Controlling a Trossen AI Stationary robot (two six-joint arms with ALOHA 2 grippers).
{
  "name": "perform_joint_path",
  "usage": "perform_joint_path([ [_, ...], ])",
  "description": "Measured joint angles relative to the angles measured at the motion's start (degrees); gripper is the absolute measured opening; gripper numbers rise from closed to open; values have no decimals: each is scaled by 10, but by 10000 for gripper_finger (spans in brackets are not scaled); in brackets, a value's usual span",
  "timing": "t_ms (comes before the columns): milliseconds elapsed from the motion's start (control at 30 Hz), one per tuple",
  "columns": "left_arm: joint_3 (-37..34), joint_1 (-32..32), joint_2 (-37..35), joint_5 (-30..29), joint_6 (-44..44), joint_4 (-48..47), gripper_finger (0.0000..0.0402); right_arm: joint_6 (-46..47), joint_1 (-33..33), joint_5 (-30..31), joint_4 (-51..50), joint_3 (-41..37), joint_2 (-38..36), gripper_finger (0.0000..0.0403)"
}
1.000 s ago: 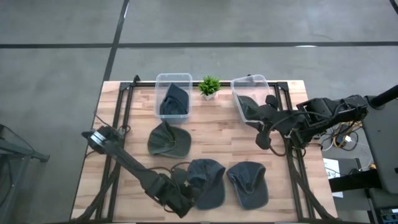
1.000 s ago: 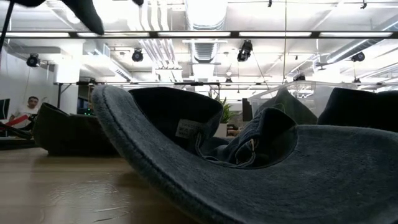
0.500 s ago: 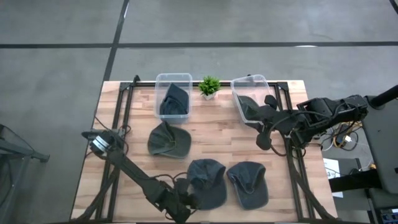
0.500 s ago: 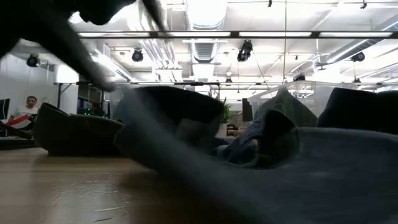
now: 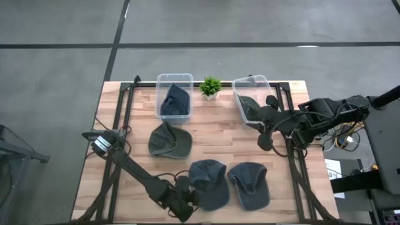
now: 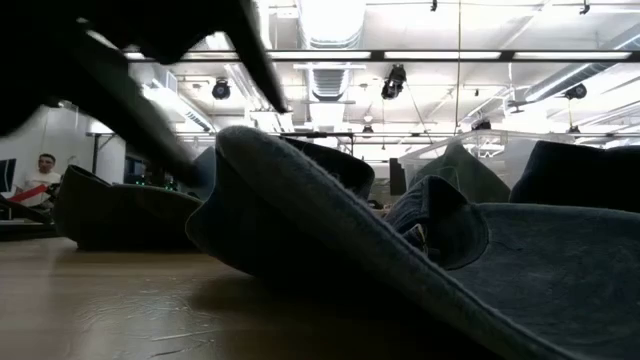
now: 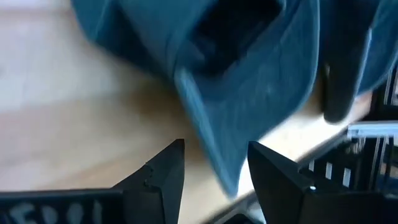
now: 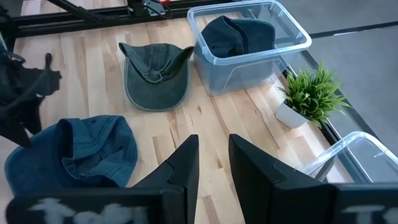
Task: Pick & Place hat
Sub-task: Put the left blue cap into the left transparent bin
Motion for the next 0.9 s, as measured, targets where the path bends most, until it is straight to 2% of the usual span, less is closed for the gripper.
perform_joint_path([
  [333, -25, 32, 3, 12, 34, 2, 157, 4, 0, 0, 0, 0, 0, 82],
  [467, -38, 39, 3, 15, 40, 6, 118, 4, 0, 0, 0, 0, 0, 82],
  [667, -39, 42, 0, 13, 56, 9, 21, 6, 0, 1, 0, 0, 0, 82],
  [900, -36, 42, -8, 11, 104, 11, 8, 6, 0, 1, 1, 0, 0, 82],
])
